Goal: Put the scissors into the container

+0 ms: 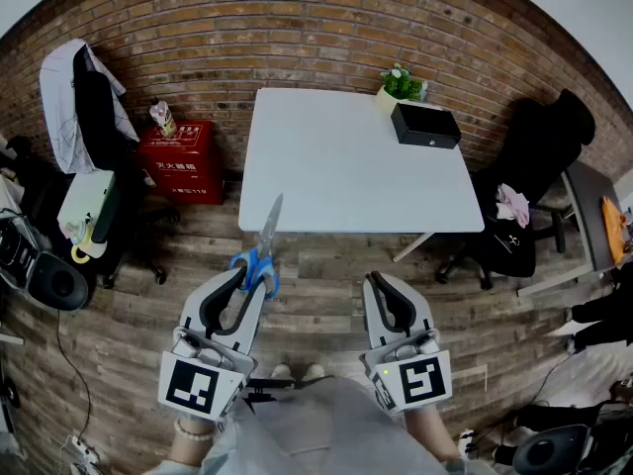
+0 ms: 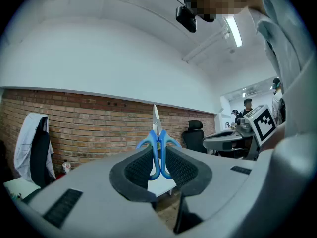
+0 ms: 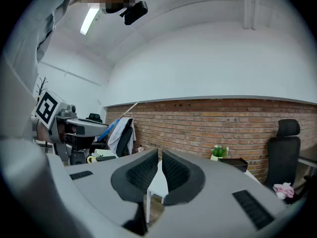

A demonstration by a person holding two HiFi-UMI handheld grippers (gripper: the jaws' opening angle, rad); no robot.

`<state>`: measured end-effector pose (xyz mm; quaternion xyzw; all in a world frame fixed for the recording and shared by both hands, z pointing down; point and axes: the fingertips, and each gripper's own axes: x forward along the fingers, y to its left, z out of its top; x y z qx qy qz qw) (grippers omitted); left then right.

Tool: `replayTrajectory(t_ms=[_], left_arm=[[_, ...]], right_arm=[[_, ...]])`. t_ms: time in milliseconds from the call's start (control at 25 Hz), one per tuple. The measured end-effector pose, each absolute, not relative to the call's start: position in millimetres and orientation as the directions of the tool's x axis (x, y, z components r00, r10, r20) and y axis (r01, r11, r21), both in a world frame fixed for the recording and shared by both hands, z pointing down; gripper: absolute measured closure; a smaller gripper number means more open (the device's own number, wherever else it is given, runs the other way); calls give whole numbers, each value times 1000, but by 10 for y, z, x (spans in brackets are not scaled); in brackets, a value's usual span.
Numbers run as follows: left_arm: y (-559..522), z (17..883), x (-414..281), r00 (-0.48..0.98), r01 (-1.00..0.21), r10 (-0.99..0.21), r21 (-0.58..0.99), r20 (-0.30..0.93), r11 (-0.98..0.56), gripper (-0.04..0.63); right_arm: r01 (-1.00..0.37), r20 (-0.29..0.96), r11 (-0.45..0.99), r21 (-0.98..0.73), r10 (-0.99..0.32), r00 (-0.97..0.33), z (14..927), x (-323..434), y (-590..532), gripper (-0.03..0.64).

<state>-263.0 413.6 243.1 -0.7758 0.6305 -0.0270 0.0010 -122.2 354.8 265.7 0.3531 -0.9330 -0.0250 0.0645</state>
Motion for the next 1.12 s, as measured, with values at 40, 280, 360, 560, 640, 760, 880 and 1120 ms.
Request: replayTrajectory(t_ms=[40, 280, 360, 560, 640, 760, 880, 1120], left_arm=[[4135, 2423, -2629, 203, -978, -979, -31, 37, -204, 499], [4121, 2399, -2628, 201, -979, -979, -29, 35, -202, 499], [4126, 2403, -2627, 203, -979, -979, -15, 32, -204, 499], [4129, 2413, -2629, 210, -977, -977, -26, 40, -212, 499], [4135, 2422, -2637, 215, -976, -976, -24, 41, -216, 499], [4145, 2420, -2637, 232, -973, -972, -12, 31, -232, 499], [4135, 2405, -2624, 257, -966, -966, 2, 32, -257, 499], [4145, 2366, -2630, 308, -951, -951, -32, 15, -308, 499]], right_arm=[[-655, 104, 750, 93, -662, -742, 2658, -1223, 3549, 561], [-651, 108, 753, 91, -658, -745, 2644, -1234, 3547, 561], [-652, 110, 753, 91, -658, -745, 2647, -1237, 3551, 561], [-662, 117, 744, 87, -668, -735, 2654, -1224, 3557, 561], [-664, 117, 740, 106, -672, -731, 2656, -1226, 3576, 561], [-667, 96, 727, 163, -685, -722, 2616, -1245, 3627, 561], [-686, 64, 707, 171, -703, -708, 2539, -1255, 3637, 561], [-727, 104, 668, 160, -743, -661, 2604, -1174, 3714, 561]])
